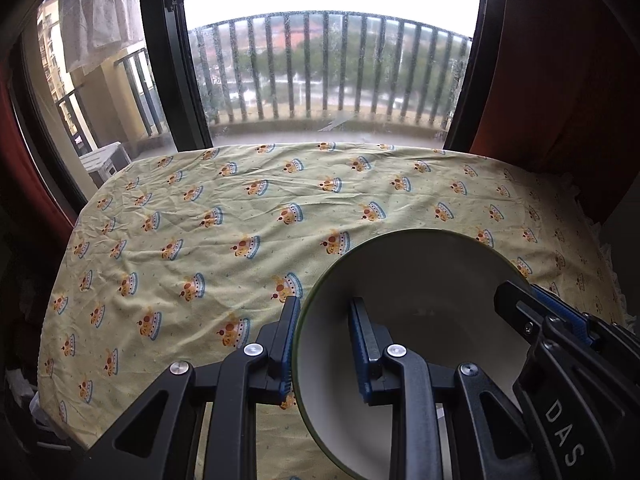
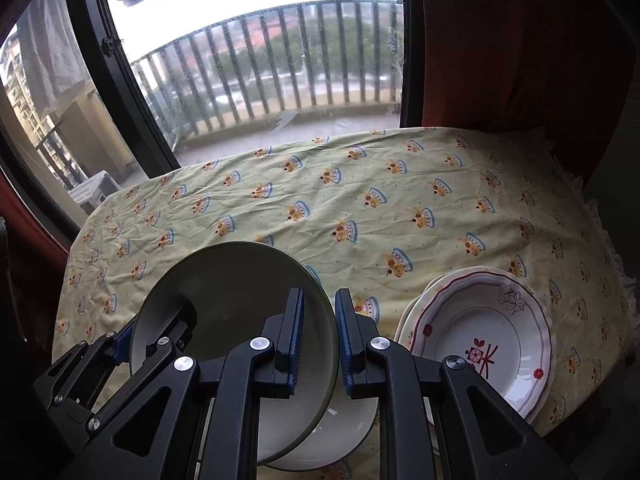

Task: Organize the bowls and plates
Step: 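Lift the bowl with both grippers and carry it over the placed bowl, then lower the bowl into the placed bowl and open both grippers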

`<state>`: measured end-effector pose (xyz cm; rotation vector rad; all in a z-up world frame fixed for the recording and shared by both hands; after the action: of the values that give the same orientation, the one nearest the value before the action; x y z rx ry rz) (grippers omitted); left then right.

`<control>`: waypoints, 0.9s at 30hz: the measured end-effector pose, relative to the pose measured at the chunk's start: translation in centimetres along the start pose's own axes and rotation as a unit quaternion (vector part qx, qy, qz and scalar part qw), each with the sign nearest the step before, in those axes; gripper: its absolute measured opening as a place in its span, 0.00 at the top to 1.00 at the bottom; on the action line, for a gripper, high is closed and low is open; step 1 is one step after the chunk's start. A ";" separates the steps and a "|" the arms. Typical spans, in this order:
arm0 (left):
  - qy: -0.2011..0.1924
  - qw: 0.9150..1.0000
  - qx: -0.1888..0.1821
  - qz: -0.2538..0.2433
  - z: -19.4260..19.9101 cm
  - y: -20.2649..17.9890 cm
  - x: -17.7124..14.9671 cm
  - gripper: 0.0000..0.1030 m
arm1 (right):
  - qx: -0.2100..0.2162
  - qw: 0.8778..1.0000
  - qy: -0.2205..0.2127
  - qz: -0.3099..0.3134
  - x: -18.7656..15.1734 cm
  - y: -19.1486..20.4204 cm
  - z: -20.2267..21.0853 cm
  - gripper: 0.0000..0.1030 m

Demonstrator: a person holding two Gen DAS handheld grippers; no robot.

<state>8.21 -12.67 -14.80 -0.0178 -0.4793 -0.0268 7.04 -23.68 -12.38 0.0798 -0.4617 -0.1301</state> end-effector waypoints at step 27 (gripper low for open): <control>0.063 0.998 -0.002 -0.004 -4.3 -1.3 -3.9 0.78 | -0.025 0.998 0.056 0.003 -3.7 -2.1 -4.3 0.81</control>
<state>6.71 -14.02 -20.40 -0.0182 -0.3539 -0.0370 5.44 -24.99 -18.06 0.0372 -0.3468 -0.1300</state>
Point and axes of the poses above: each gripper's, at about its wrist camera, not at the fingertips, and z roughly against the way its jaws point, y to its left, x to its top, the point moved 3 cm from there along -z, roughly the way its jaws point, and after that the axes turned 9 degrees about y, right-handed, at the moved point
